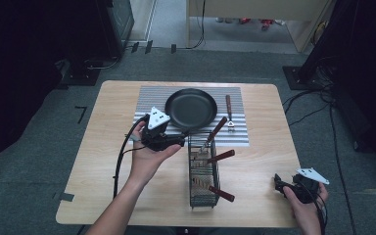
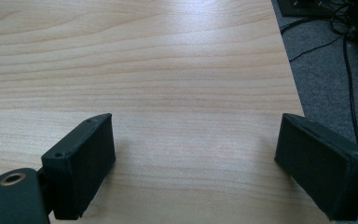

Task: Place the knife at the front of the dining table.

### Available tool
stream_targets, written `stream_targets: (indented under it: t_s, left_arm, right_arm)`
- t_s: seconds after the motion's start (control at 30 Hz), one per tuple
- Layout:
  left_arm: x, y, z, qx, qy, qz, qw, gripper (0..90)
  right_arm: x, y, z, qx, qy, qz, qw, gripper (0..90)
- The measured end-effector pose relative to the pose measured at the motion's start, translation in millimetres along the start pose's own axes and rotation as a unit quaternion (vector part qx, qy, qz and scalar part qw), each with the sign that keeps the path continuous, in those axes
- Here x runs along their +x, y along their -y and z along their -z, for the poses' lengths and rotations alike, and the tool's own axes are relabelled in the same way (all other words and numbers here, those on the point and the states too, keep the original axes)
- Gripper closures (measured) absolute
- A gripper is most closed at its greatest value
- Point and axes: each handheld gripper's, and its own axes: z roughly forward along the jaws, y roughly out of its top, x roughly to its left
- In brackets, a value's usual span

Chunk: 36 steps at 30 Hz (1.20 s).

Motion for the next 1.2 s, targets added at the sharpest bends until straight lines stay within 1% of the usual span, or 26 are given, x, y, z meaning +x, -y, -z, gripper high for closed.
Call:
stream_targets:
  t_s: [0.03, 0.07, 0.1, 0.13, 0.17, 0.27, 0.33, 0.4, 0.43, 0.47, 0.53, 0.57, 0.63, 0.67, 0.77, 0.8, 0.83, 0.9, 0.93, 0.97, 1.0, 1.03, 1.1, 1.13, 1.17, 1.2]
  left_arm:
    - [-1.8, -0.8, -2.3, 0.0, 0.008, -0.001, 1.0, 24.9]
    - [-4.2, -2.1, -6.2, 0.002, 0.023, -0.006, 0.9997, 26.1]
    - [-4.2, -2.1, -6.2, 0.002, 0.023, -0.006, 0.9997, 28.4]
    - [-6.8, -4.3, -13.7, 0.009, 0.04, -0.013, 0.9991, 29.3]
    - [-7.5, -5.2, -16.6, 0.013, 0.046, -0.014, 0.9988, 30.1]
    - [-9.9, -9.5, -27.0, 0.022, 0.077, -0.015, 0.9967, 34.8]
    - [-12.3, -12.6, -34.7, 0.032, 0.099, -0.017, 0.9945, 38.4]
    - [-14.3, -13.9, -41.7, 0.036, 0.118, -0.018, 0.9922, 43.1]
    - [-14.3, -13.9, -41.7, 0.036, 0.118, -0.018, 0.9922, 45.2]
    - [-16.0, -15.4, -48.4, 0.038, 0.142, -0.019, 0.989, 46.2]
    - [-18.2, -17.4, -53.9, 0.047, 0.158, -0.025, 0.986, 49.8]
    - [-19.7, -18.3, -56.3, 0.05, 0.163, -0.029, 0.985, 51.3]
    - [-22.1, -20.0, -60.4, 0.055, 0.163, -0.039, 0.9844, 53.9]
    - [-22.8, -20.6, -61.9, 0.056, 0.165, -0.039, 0.984, 55.2]
    - [-22.6, -22.5, -69.3, 0.063, 0.185, -0.027, 0.9802, 62.1]
    - [-22.6, -22.5, -69.3, 0.063, 0.185, -0.027, 0.9802, 64.2]
    - [-20.9, -23.4, -75.2, 0.07, 0.189, -0.019, 0.9793, 65.1]
    - [-20.0, -23.8, -79.8, 0.075, 0.193, -0.018, 0.9781, 65.9]
    - [-20.3, -23.7, -82.2, 0.077, 0.196, -0.019, 0.9774, 65.5]
    - [-20.3, -23.7, -82.2, 0.077, 0.196, -0.019, 0.9774, 63.6]
    - [-23.6, -23.3, -85.5, 0.082, 0.201, -0.029, 0.9758, 61.9]
    - [-25.9, -23.0, -86.3, 0.083, 0.198, -0.037, 0.976, 61.8]
    - [-29.5, -22.3, -88.2, 0.089, 0.191, -0.054, 0.976, 66.0]
    - [-30.9, -21.9, -88.8, 0.087, 0.184, -0.06, 0.9772, 69.2]
    - [-31.4, -21.8, -88.9, 0.088, 0.18, -0.064, 0.9777, 73.5]
    - [-31.5, -21.9, -88.7, 0.087, 0.179, -0.065, 0.9778, 74.2]
  right_arm:
    - [0.0, 0.0, 0.1, 0.001, 0.0, 0.0, 1.0, 11.4]
    - [0.0, 0.0, 0.1, 0.001, 0.0, 0.0, 1.0, 11.4]
    - [0.0, 0.0, 0.0, 0.0, 0.0, 0.0, 1.0, 11.4]
    - [0.0, 0.0, 0.1, 0.001, 0.0, 0.0, 1.0, 11.4]
    - [0.0, 0.0, 0.1, 0.0, 0.0, 0.0, 1.0, 11.4]
    - [-0.1, 0.0, 0.0, 0.0, 0.0, 0.0, 1.0, 11.4]
    - [-0.1, -0.1, 0.0, 0.0, 0.0, 0.0, 1.0, 11.4]
    - [-0.5, -0.2, -0.2, 0.001, -0.002, 0.002, 1.0, 11.4]
    - [-0.5, -0.3, -0.2, 0.001, -0.002, 0.002, 1.0, 11.4]
    - [-0.5, -0.3, -0.2, 0.001, -0.002, 0.002, 1.0, 11.4]
    - [-0.6, -0.3, -0.3, 0.0, -0.002, 0.003, 1.0, 11.4]
    - [-0.6, -0.3, -0.3, 0.0, -0.002, 0.003, 1.0, 11.4]
    - [-0.6, -0.3, -0.2, 0.0, -0.002, 0.003, 1.0, 11.4]
    - [-0.7, -0.3, -0.3, 0.0, -0.002, 0.003, 1.0, 11.4]
    - [-0.8, -0.4, -0.3, 0.0, -0.003, 0.004, 1.0, 11.4]
    - [-0.8, -0.4, -0.3, 0.0, -0.003, 0.004, 1.0, 11.4]
    - [-0.7, -0.4, -0.4, 0.0, -0.003, 0.003, 1.0, 11.4]
    - [-0.7, -0.4, -0.4, 0.0, -0.003, 0.003, 1.0, 11.4]
    - [-0.7, -0.4, -0.4, 0.0, -0.003, 0.003, 1.0, 11.4]
    - [-0.7, -0.4, -0.3, 0.0, -0.003, 0.003, 1.0, 11.4]
    - [-0.7, -0.4, -0.4, 0.0, -0.003, 0.003, 1.0, 11.4]
    - [-0.7, -0.4, -0.4, 0.0, -0.003, 0.003, 1.0, 11.4]
    - [-0.8, -0.4, -0.4, 0.0, -0.003, 0.004, 1.0, 11.4]
    - [-0.9, -0.5, -0.5, 0.0, -0.004, 0.004, 1.0, 11.4]
    - [-0.9, -0.6, -0.6, 0.0, -0.004, 0.004, 1.0, 11.4]
    - [-0.9, -0.6, -0.6, 0.0, -0.004, 0.004, 1.0, 11.4]
